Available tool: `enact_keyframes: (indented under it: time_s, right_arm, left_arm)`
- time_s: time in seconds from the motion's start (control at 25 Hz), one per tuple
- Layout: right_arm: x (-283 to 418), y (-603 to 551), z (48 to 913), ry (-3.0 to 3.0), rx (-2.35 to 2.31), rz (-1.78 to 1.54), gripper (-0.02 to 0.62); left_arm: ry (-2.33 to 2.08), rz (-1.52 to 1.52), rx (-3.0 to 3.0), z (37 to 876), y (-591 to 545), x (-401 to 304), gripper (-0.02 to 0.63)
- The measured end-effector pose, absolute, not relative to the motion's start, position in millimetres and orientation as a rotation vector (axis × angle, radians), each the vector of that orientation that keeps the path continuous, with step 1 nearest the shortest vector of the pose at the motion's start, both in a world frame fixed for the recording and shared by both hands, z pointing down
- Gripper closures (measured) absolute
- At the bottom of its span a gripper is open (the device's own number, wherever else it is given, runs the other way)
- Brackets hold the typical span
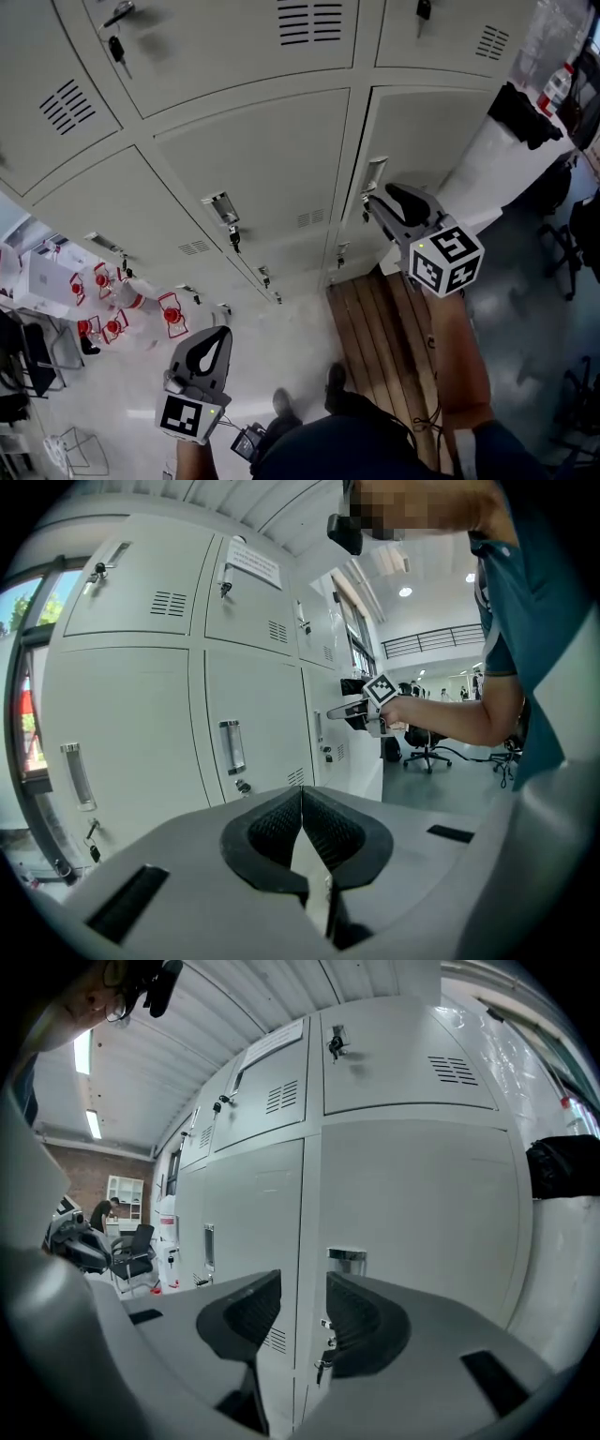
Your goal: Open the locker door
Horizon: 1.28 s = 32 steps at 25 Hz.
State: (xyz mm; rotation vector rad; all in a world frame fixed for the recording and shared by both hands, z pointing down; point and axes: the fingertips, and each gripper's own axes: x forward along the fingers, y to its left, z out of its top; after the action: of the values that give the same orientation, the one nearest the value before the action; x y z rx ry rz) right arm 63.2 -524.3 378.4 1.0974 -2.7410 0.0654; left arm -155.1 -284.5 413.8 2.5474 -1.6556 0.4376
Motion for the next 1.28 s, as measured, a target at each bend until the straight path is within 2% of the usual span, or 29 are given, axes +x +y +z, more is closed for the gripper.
enact_keyframes:
  time_s: [1.28]
  right_arm:
    - [41.1,-572.6,419.8,-2.699,1.128,0.082,0.44]
  left_arm:
    - [-1.614,0.503,2.478,451.6,-270.5,-159.0,0.588]
